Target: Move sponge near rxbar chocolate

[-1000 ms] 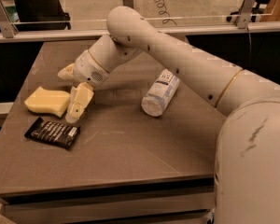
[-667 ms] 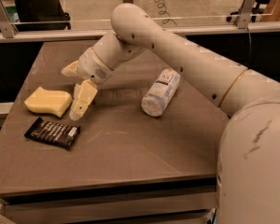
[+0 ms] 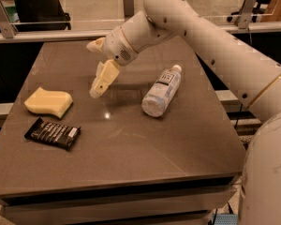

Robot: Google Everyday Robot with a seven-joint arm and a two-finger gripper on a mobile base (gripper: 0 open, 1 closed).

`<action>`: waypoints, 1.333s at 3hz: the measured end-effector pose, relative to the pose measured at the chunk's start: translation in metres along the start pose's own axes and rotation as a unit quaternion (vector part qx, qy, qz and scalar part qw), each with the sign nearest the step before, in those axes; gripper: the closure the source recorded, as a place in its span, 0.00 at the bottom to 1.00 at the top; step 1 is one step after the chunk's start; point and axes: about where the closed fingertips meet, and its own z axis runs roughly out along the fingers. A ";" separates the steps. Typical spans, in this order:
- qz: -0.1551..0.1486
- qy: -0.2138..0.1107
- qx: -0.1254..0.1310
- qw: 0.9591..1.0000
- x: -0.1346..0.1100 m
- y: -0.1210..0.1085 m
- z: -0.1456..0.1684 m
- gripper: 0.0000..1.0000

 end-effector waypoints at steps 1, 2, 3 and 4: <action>0.000 -0.008 0.067 0.998 0.005 -0.026 -0.032 0.00; 0.006 -0.021 0.117 0.993 0.016 -0.053 -0.047 0.00; 0.014 -0.034 0.152 0.988 0.026 -0.074 -0.057 0.00; 0.014 -0.034 0.152 0.988 0.026 -0.074 -0.057 0.00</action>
Offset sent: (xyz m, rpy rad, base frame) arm 0.1006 -0.0605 0.0238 0.1421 -0.1615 -0.3192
